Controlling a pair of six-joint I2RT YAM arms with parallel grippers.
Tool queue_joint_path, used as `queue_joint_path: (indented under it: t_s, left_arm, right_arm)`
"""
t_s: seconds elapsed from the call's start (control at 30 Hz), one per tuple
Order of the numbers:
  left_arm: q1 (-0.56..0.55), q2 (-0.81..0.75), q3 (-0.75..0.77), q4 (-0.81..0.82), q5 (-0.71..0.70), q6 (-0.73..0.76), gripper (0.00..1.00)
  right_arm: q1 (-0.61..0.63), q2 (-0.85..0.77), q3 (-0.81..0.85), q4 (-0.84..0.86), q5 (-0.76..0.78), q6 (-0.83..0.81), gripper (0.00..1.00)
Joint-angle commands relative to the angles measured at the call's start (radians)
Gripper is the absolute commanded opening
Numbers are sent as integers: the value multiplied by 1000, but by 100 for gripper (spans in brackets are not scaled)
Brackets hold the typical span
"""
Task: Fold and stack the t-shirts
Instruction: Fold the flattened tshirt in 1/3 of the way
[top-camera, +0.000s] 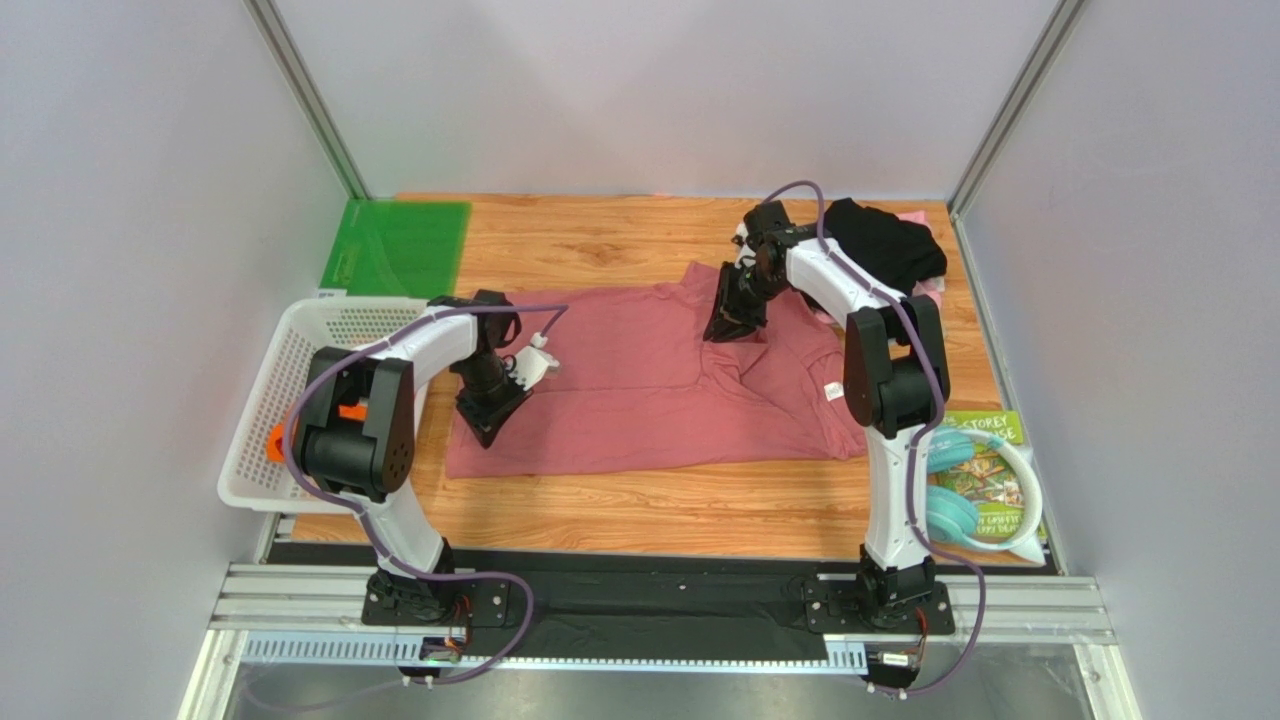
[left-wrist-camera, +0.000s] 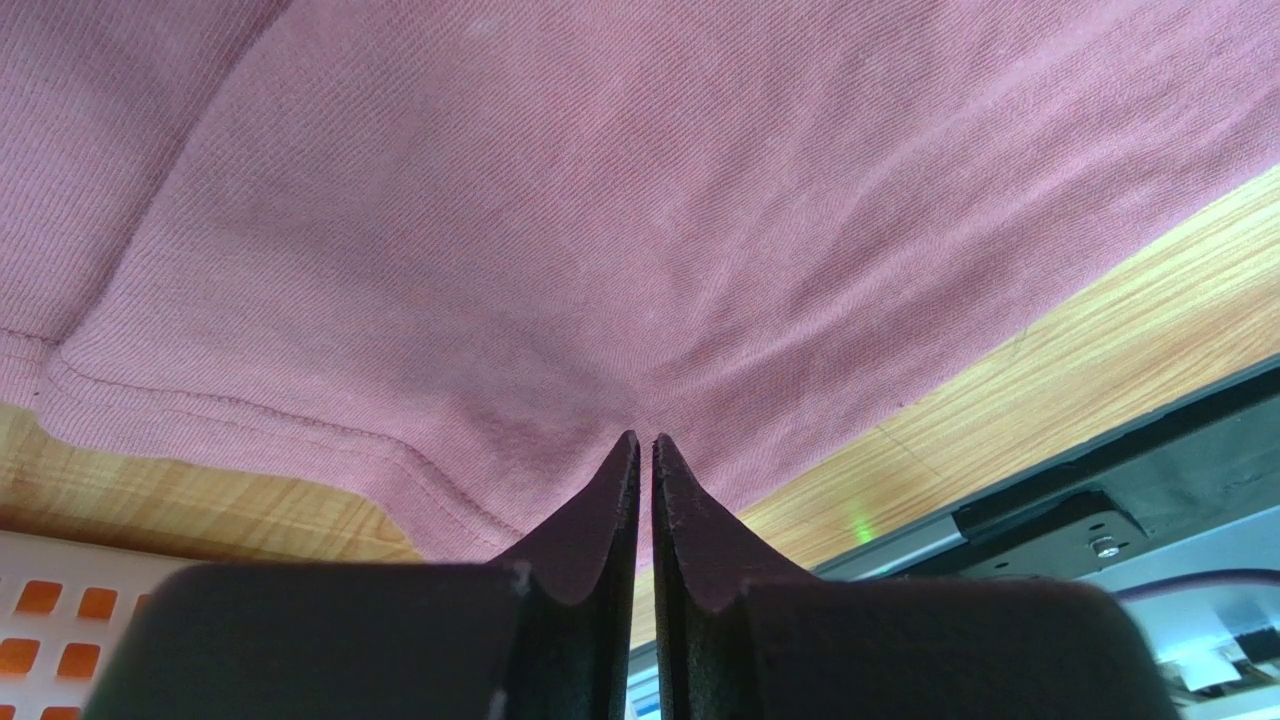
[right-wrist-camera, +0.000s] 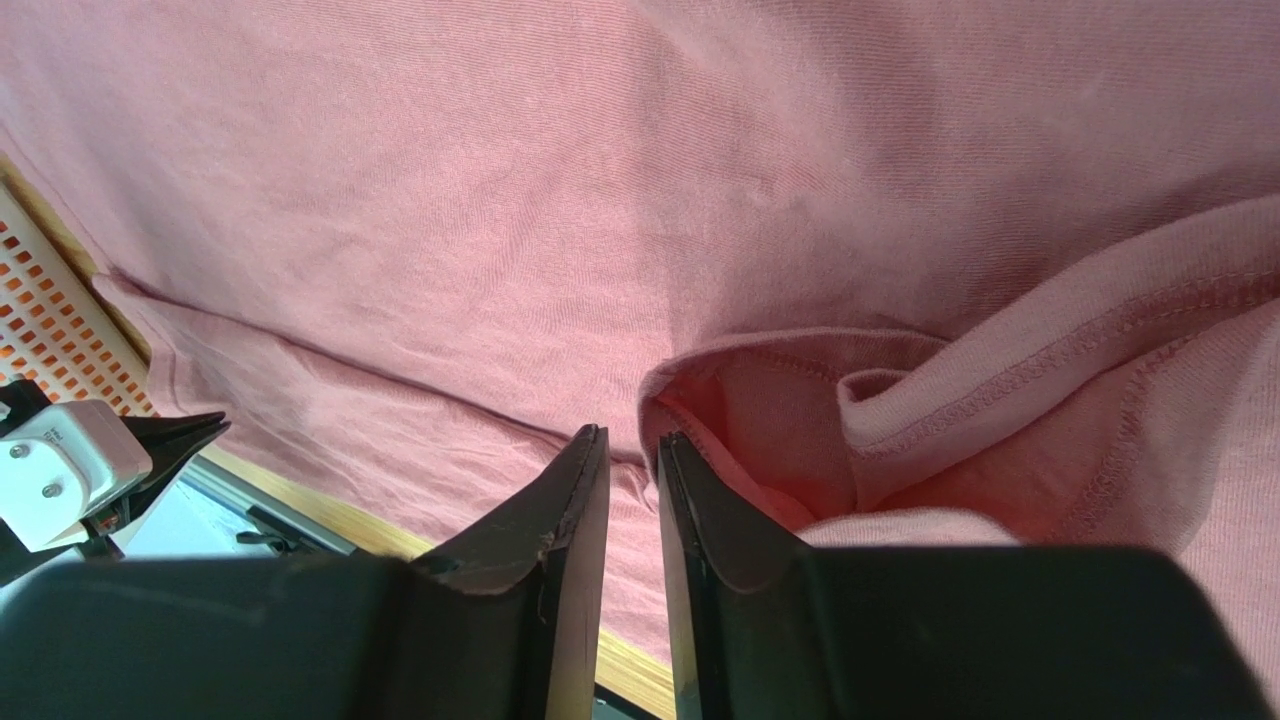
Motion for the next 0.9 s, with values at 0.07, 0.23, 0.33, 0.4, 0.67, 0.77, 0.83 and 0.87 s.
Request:
queue_joint_path:
  t_s: [0.07, 0.23, 0.33, 0.4, 0.67, 0.77, 0.83, 0.87]
  left_arm:
    - [6, -39, 4, -6, 10, 21, 12]
    - [6, -47, 4, -8, 5, 22, 12]
    - [6, -50, 4, -11, 7, 22, 12]
    - [6, -50, 4, -11, 8, 24, 12]
    - [6, -47, 6, -12, 10, 24, 12]
    - [6, -50, 6, -14, 7, 25, 12]
    - [6, -53, 6, -16, 5, 27, 12]
    - [6, -53, 6, -16, 7, 27, 12]
  right_arm:
    - [5, -12, 49, 2, -36, -11, 21]
    - [5, 19, 64, -1, -32, -12, 0]
    - [3, 23, 71, -4, -33, -14, 0]
    - [5, 23, 72, -4, -35, -19, 0]
    - [-6, 31, 110, -60, 48, -77, 36]
    - [-15, 51, 124, -64, 37, -75, 36]
    - [-18, 66, 135, -62, 33, -77, 35]
    - [-18, 72, 138, -64, 33, -75, 34]
